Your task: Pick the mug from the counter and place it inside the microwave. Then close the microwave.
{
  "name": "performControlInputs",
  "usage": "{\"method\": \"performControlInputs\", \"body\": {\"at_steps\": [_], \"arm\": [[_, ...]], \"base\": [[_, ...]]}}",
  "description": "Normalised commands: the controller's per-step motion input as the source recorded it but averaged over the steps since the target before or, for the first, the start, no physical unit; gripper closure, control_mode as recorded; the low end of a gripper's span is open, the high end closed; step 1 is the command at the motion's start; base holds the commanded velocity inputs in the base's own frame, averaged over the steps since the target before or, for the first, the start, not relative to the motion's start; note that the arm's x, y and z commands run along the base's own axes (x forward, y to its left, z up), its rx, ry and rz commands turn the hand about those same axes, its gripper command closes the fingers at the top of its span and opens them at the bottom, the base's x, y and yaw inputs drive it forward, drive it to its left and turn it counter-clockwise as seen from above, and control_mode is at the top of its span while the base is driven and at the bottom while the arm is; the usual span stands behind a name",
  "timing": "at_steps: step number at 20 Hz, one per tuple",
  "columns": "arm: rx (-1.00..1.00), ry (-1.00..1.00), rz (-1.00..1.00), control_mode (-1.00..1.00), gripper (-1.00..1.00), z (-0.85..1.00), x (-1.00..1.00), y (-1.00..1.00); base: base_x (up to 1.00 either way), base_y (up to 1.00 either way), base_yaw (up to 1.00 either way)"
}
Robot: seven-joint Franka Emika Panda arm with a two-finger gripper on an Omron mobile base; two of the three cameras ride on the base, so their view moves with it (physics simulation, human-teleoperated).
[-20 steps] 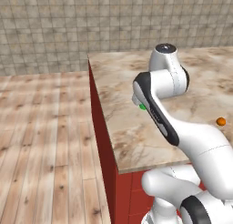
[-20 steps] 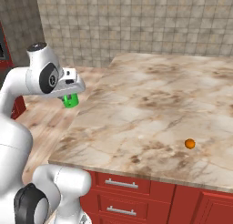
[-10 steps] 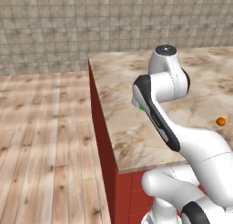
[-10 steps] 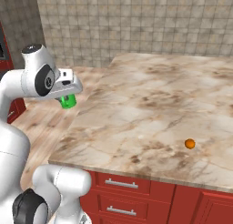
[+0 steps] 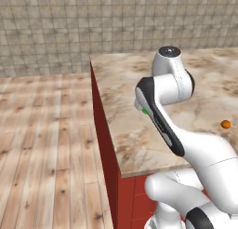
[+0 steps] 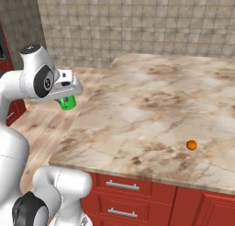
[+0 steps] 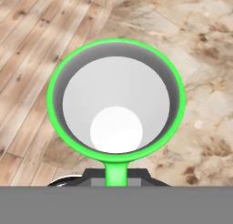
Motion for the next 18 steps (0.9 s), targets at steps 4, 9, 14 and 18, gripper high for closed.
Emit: {"method": "performControlInputs", "body": {"at_steps": [4, 9, 14, 18], "arm": [[0.0, -0.15, 0.06, -1.0, 1.0, 0.0, -0.61, 0.5], [-0.03, -0.09, 0.03, -1.0, 1.0, 0.0, -0.53, 0.71], [0.0, 0.0, -0.01, -1.0, 1.0, -0.01, -0.22, 0.29], [0.01, 0.0, -0.1, -1.0, 1.0, -0.03, -0.61, -0.42]], "base": [[0.0, 0.0, 0.0], [0.0, 0.0, 0.0], [0.0, 0.0, 0.0], [0.0, 0.0, 0.0]]}}
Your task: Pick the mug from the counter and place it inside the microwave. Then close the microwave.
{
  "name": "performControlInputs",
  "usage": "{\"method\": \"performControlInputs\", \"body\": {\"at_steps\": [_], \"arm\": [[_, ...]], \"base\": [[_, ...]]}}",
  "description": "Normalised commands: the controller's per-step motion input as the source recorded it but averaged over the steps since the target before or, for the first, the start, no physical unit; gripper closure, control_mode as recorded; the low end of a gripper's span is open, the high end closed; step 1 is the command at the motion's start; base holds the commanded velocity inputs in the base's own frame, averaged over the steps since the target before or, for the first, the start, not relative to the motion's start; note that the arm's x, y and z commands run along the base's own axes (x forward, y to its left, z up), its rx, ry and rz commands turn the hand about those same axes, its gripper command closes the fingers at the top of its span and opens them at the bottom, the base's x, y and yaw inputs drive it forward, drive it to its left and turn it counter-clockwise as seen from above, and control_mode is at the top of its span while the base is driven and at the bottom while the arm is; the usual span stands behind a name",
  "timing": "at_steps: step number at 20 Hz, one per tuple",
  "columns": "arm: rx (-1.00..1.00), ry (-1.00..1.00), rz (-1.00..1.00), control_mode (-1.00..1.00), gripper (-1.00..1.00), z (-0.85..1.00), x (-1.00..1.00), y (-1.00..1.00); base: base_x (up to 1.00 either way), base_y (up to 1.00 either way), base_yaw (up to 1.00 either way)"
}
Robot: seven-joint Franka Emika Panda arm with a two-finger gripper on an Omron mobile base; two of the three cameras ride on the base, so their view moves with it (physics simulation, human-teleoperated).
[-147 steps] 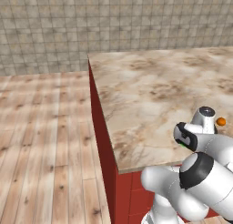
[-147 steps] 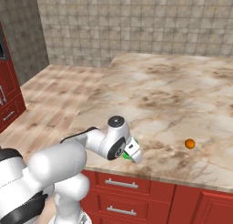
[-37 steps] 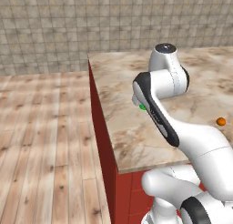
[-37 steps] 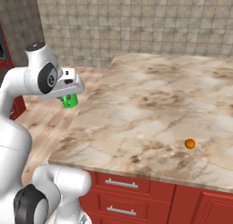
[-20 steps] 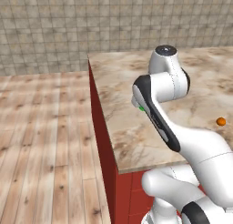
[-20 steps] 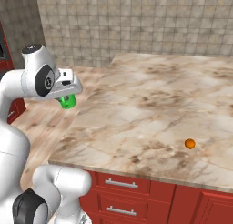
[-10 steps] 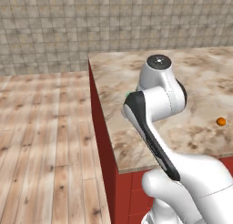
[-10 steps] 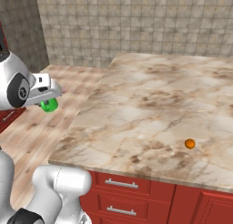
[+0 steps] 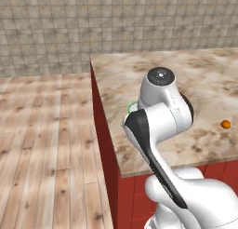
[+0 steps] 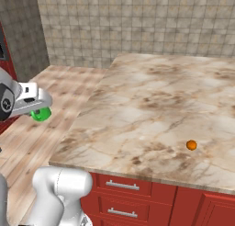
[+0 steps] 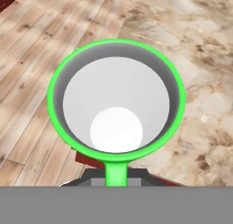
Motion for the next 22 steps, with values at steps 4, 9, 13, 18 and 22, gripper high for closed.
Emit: {"method": "performControlInputs", "body": {"at_steps": [4, 9, 13, 18, 22], "arm": [[0.06, 0.0, -0.13, -1.0, 1.0, 0.0, -0.31, -0.47], [0.04, 0.01, -0.05, -1.0, 1.0, 0.0, -0.07, -0.34], [0.0, 0.0, -0.01, -1.0, 1.0, 0.0, 0.0, 0.0], [0.0, 0.0, 0.0, -1.0, 1.0, 0.0, 0.0, 0.0], [0.0, 0.0, 0.0, -1.0, 1.0, 0.0, 0.0, 0.0]], "base": [[0.0, 0.0, 0.0], [0.0, 0.0, 0.0], [0.0, 0.0, 0.0], [0.0, 0.0, 0.0], [0.0, 0.0, 0.0]]}}
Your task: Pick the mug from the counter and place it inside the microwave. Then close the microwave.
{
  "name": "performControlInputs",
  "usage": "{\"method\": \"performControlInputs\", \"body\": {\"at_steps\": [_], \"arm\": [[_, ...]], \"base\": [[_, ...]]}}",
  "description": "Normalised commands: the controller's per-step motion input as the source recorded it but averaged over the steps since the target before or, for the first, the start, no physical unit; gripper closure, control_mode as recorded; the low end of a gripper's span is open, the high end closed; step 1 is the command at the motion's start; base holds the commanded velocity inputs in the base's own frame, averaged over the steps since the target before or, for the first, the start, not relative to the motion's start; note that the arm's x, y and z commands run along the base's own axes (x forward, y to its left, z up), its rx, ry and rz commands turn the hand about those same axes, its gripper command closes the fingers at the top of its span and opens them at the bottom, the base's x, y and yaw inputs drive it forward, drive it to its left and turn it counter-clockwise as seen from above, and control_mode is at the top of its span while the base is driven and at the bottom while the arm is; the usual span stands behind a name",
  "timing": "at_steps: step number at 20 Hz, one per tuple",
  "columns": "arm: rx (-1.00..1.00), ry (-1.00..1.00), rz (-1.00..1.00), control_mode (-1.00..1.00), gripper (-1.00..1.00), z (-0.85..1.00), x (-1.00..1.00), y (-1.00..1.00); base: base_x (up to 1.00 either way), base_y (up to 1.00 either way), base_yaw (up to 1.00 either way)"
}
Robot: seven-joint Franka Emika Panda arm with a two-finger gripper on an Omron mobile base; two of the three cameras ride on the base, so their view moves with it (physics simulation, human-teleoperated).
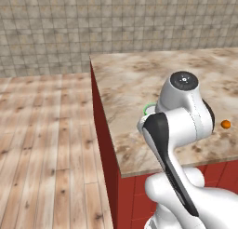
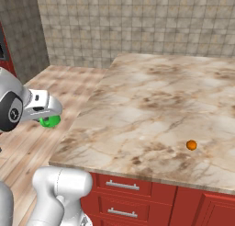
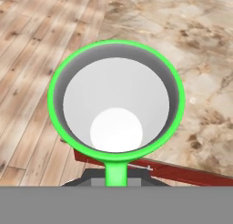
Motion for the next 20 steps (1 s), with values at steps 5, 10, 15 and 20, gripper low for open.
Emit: {"method": "performControlInputs", "body": {"at_steps": [5, 10, 15, 20], "arm": [[0.0, 0.0, 0.0, 1.0, 1.0, 0.0, 0.0, 0.0], [0.0, 0.0, 0.0, 1.0, 1.0, 0.0, 0.0, 0.0], [0.0, 0.0, 0.0, 1.0, 1.0, 0.0, 0.0, 0.0], [0.0, 0.0, 0.0, 1.0, 1.0, 0.0, 0.0, 0.0]], "base": [[0.0, 0.0, 0.0], [-0.36, 0.26, 0.02], [-0.27, 0.81, 0.04], [0.04, 0.78, 0.03]]}}
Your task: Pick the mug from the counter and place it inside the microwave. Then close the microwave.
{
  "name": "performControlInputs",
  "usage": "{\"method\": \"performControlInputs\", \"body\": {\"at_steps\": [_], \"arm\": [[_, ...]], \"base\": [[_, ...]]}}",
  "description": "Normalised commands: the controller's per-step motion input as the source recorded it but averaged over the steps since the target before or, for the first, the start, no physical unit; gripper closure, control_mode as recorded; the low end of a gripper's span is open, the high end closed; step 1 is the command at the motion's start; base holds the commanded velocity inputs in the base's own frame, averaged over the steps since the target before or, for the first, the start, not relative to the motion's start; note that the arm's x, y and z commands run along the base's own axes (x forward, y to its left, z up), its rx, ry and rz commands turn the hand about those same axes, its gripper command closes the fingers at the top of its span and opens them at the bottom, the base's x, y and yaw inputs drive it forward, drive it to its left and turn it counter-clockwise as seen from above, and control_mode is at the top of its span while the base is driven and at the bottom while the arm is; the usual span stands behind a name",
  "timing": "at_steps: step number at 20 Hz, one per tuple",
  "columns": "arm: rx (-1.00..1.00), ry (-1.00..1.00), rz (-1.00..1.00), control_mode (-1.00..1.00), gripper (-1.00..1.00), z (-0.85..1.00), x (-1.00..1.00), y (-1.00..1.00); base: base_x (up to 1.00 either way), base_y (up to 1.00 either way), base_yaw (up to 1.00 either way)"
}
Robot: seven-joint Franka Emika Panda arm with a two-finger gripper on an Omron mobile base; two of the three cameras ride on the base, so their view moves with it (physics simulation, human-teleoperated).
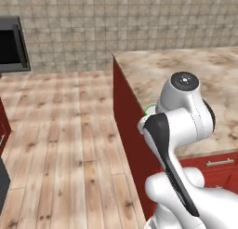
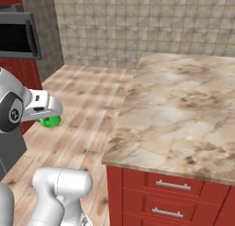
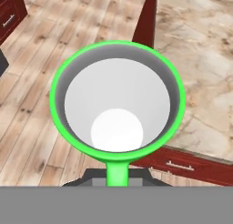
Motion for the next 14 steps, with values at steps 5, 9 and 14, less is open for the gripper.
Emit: {"method": "performControlInputs", "body": {"at_steps": [5, 9, 14], "arm": [[0.0, 0.0, 0.0, 1.0, 1.0, 0.0, 0.0, 0.0], [0.0, 0.0, 0.0, 1.0, 1.0, 0.0, 0.0, 0.0], [0.0, 0.0, 0.0, 1.0, 1.0, 0.0, 0.0, 0.0]], "base": [[0.54, 0.49, -0.04], [0.95, 0.05, -0.21], [1.0, 0.03, -0.29]]}}
